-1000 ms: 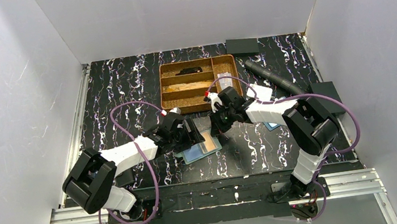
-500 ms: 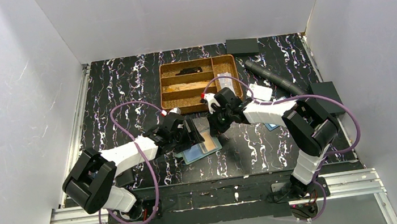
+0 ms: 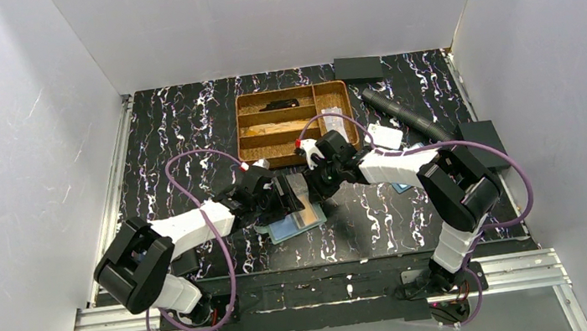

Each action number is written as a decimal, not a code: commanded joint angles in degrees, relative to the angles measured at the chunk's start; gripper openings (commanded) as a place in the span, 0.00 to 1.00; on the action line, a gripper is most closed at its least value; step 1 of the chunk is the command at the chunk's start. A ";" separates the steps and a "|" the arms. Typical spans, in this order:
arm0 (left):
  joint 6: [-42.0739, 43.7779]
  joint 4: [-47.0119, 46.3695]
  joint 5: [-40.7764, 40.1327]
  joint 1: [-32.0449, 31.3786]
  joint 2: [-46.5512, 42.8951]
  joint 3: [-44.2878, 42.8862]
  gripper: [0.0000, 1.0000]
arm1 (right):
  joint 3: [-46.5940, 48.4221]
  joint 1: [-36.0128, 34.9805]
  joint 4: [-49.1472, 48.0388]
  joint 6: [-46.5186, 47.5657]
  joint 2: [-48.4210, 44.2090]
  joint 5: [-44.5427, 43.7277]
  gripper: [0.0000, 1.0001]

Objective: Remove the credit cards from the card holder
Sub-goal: Remove the credit card from the card holder.

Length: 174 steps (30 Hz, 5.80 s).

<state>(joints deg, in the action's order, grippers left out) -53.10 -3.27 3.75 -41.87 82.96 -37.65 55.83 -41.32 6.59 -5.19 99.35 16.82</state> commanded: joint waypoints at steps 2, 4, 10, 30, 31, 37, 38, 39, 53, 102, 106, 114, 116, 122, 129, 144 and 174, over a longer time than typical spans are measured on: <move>0.12 0.21 0.59 -0.47 1.08 0.59 0.67 | 1.49 -0.65 0.61 1.06 -2.49 0.78 0.35; 0.10 0.04 0.81 -0.47 1.45 0.53 0.67 | 1.47 -0.69 0.54 1.21 -2.61 1.00 0.36; 0.10 0.02 0.91 -0.53 1.55 0.47 0.67 | 1.38 -0.69 0.44 1.68 -3.65 1.38 0.40; -0.25 -0.07 0.03 -0.51 -0.86 2.03 0.68 | 1.76 -0.62 1.41 0.21 -2.23 0.74 0.19; -0.25 -0.07 0.03 -0.57 -0.79 2.09 0.67 | 1.77 -0.68 1.41 0.12 -2.00 1.02 0.18; -0.34 -0.25 -0.01 -0.58 -0.58 2.32 0.68 | 1.73 -0.74 1.32 -0.43 -1.05 1.79 0.15; -0.34 -0.29 0.03 -0.57 -0.48 2.32 0.68 | 1.73 -0.74 1.32 -0.43 -0.96 1.80 0.15; -0.34 -0.33 0.15 -0.52 -0.30 2.34 0.68 | 1.73 -0.76 1.36 -0.50 -0.88 1.87 0.15; -0.25 -1.13 1.31 -0.55 2.00 2.33 0.68 | 2.41 -1.48 2.25 -0.59 1.28 0.67 0.16; -1.13 -2.72 1.47 -0.50 5.15 4.06 0.69 | -0.38 -1.57 1.51 0.20 -0.73 1.50 0.11; -1.13 -3.44 1.86 -0.49 5.69 4.25 0.69 | -0.28 -1.57 1.14 -0.12 -0.28 3.88 0.27; -1.24 -4.29 2.45 -0.53 7.06 4.34 0.69 | -1.26 -1.58 -1.47 -1.50 -1.80 9.82 0.43; -1.29 -4.38 2.49 -0.54 7.12 4.41 0.69 | -1.35 -1.56 -2.02 -1.94 -2.24 11.34 0.44; -1.57 -4.47 1.85 -0.50 6.24 5.35 0.69 | 0.40 -0.15 -0.88 -0.76 -4.47 12.66 0.46; -1.65 -4.55 1.79 -0.47 5.91 5.57 0.69 | -3.02 1.42 -3.83 -1.24 -7.84 17.68 0.45; -1.75 -4.99 1.92 -0.50 5.94 6.01 0.69 | -2.81 1.39 -4.53 -6.59 -1.45 15.88 0.41; -0.07 -7.94 3.44 -0.42 3.94 7.95 0.64 | -5.60 2.87 -16.87 -17.31 -2.38 30.08 0.20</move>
<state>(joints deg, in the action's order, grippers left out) -54.81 -15.81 7.11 -41.58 84.82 -32.86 49.69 -36.99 -3.22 -16.56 97.19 36.27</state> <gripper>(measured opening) 0.634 0.204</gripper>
